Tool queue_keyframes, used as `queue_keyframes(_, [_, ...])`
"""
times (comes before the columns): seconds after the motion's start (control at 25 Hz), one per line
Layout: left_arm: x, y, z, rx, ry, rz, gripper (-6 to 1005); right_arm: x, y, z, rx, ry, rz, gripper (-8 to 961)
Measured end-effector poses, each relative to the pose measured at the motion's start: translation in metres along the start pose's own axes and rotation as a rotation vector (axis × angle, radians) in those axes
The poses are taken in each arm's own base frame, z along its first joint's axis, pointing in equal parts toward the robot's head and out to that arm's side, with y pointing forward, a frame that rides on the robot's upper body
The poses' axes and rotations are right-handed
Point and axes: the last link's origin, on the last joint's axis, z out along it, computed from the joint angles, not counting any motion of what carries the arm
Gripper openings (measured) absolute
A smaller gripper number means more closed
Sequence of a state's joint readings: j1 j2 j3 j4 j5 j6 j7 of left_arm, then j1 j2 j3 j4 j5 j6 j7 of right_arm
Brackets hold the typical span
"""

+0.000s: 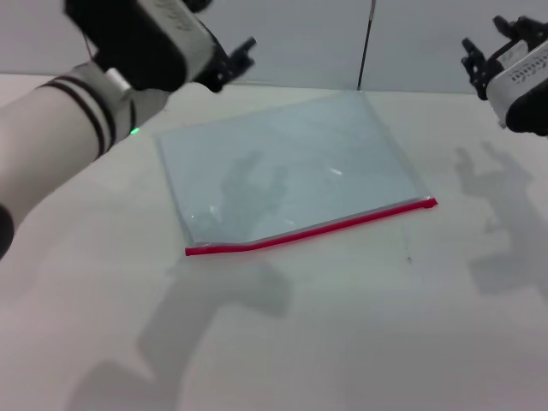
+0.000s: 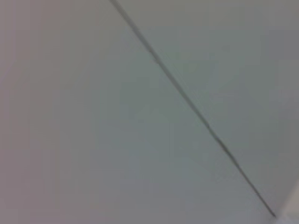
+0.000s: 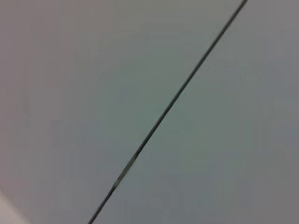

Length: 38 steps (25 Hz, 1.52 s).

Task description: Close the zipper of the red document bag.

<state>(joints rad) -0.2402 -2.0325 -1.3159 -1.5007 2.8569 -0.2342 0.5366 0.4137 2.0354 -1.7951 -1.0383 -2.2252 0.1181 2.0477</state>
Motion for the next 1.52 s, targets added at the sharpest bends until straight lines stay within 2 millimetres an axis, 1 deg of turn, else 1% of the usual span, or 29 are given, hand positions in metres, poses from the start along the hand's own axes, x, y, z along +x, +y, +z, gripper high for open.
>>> queue_keyframes(0.04, [-0.001, -0.001, 0.0, 0.015, 0.016, -0.016, 719, 0.0, 0.004, -0.004, 0.035, -0.023, 0.04, 426])
queue_keyframes(0.24, [-0.013, -0.001, -0.002, 0.083, 0.11, -0.139, 714, 0.0, 0.011, -0.011, 0.093, -0.05, 0.122, 427])
queue_keyframes(0.36, [-0.02, -0.002, -0.003, 0.122, 0.168, -0.249, 714, 0.008, 0.014, -0.016, 0.15, -0.058, 0.211, 427])
queue_keyframes(0.44, [-0.031, -0.001, -0.005, 0.174, 0.232, -0.327, 714, 0.014, 0.016, -0.022, 0.202, -0.084, 0.267, 427])
queue_keyframes(0.64, [-0.04, 0.004, -0.008, 0.211, 0.291, -0.33, 713, 0.026, 0.027, -0.044, 0.297, -0.211, 0.37, 428])
queue_keyframes(0.68, [-0.046, 0.011, -0.01, 0.226, 0.345, -0.312, 713, 0.028, 0.028, -0.046, 0.298, -0.226, 0.39, 428])
queue_keyframes(0.72, [-0.047, 0.013, -0.01, 0.229, 0.359, -0.309, 713, 0.03, 0.03, -0.047, 0.292, -0.233, 0.414, 428])
queue_keyframes(0.84, [-0.051, 0.022, -0.005, 0.22, 0.376, -0.328, 713, 0.037, 0.035, -0.046, 0.258, -0.233, 0.462, 428])
queue_keyframes(0.92, [-0.051, 0.024, -0.001, 0.214, 0.378, -0.354, 713, 0.038, 0.039, -0.045, 0.232, -0.235, 0.478, 428])
queue_keyframes(1.04, [-0.05, 0.024, 0.004, 0.205, 0.383, -0.373, 712, 0.033, 0.046, -0.041, 0.194, -0.249, 0.469, 429])
queue_keyframes(1.2, [-0.048, 0.025, 0.007, 0.198, 0.386, -0.369, 712, 0.03, 0.047, -0.039, 0.183, -0.258, 0.46, 429])
queue_keyframes(1.36, [-0.05, 0.024, 0.009, 0.191, 0.382, -0.387, 712, 0.027, 0.052, -0.035, 0.149, -0.262, 0.43, 430])
queue_keyframes(1.52, [-0.047, 0.024, 0.013, 0.18, 0.388, -0.396, 712, 0.023, 0.055, -0.032, 0.125, -0.274, 0.408, 430])
